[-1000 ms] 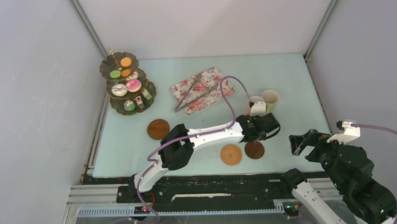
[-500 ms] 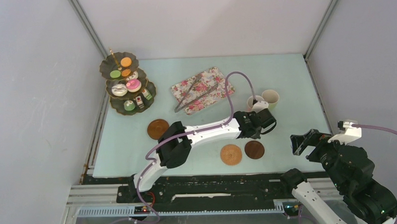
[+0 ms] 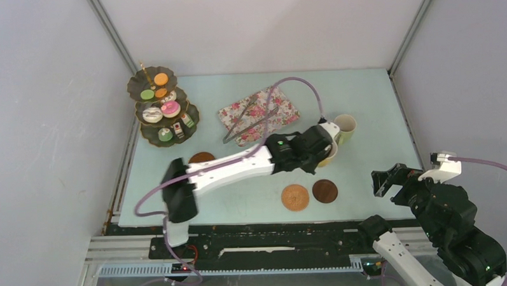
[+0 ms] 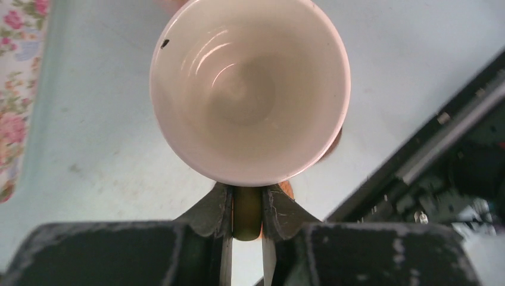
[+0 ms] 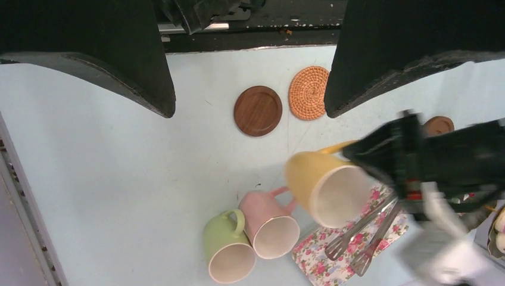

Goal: Serve the afternoon tea

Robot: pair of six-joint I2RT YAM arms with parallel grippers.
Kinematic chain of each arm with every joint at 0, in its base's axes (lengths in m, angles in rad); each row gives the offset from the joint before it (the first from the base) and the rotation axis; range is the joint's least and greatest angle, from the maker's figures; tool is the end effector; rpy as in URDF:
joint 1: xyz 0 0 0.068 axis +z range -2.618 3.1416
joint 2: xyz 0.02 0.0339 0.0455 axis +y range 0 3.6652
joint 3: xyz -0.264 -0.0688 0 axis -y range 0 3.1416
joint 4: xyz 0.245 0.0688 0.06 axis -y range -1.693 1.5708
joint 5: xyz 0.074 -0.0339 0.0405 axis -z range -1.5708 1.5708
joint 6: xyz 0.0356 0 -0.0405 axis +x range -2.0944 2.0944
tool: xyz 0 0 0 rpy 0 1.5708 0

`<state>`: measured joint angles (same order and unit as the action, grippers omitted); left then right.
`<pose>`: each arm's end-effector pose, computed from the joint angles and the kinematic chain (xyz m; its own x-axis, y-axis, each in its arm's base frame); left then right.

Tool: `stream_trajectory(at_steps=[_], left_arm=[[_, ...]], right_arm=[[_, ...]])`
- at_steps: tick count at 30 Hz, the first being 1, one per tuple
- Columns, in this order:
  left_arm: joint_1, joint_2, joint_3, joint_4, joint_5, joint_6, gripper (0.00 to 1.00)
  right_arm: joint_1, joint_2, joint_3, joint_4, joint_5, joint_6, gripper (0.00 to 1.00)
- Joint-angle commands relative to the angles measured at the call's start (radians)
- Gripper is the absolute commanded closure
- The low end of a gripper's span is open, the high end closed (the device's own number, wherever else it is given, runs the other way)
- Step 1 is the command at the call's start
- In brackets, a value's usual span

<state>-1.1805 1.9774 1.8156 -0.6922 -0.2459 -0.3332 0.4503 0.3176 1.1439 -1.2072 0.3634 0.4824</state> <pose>0.1781 -0.4102 0.2939 -0.5445 0.4898 -0.6809 0.6963 0.7165 -0.0414 -0.0029 -0.0155 0.3769 -0.3474 0.3137 -0.8837 0.0581 0.9478 0.3136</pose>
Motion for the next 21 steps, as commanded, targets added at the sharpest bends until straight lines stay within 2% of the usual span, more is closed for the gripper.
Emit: stream_trajectory(at_steps=[1, 6, 9, 11, 14, 17, 21], left_arm=[[0.012, -0.300, -0.134, 0.065, 0.005, 0.090, 1.00], [0.127, -0.579, -0.444, -0.018, -0.055, -0.055, 1.00], [0.237, -0.777, -0.640, -0.053, -0.162, -0.164, 1.00], [0.312, -0.875, -0.706, -0.125, -0.264, -0.238, 1.00], [0.424, -0.953, -0.786, -0.178, -0.351, -0.310, 1.00], [0.496, -1.028, -0.865, -0.156, -0.419, -0.373, 1.00], [0.563, -1.051, -0.959, -0.079, -0.484, -0.467, 1.00]], right_arm=[[0.007, 0.039, 0.026, 0.033, 0.016, -0.017, 0.02], [0.008, 0.052, 0.026, 0.054, 0.023, -0.028, 0.01], [0.010, 0.055, 0.020, 0.064, 0.023, -0.029, 0.01], [0.013, 0.057, 0.015, 0.071, 0.013, -0.031, 0.01], [0.013, 0.064, 0.010, 0.074, 0.000, -0.027, 0.01], [0.014, 0.068, 0.002, 0.078, -0.020, -0.021, 0.01], [0.014, 0.068, -0.007, 0.086, -0.037, -0.013, 0.01]])
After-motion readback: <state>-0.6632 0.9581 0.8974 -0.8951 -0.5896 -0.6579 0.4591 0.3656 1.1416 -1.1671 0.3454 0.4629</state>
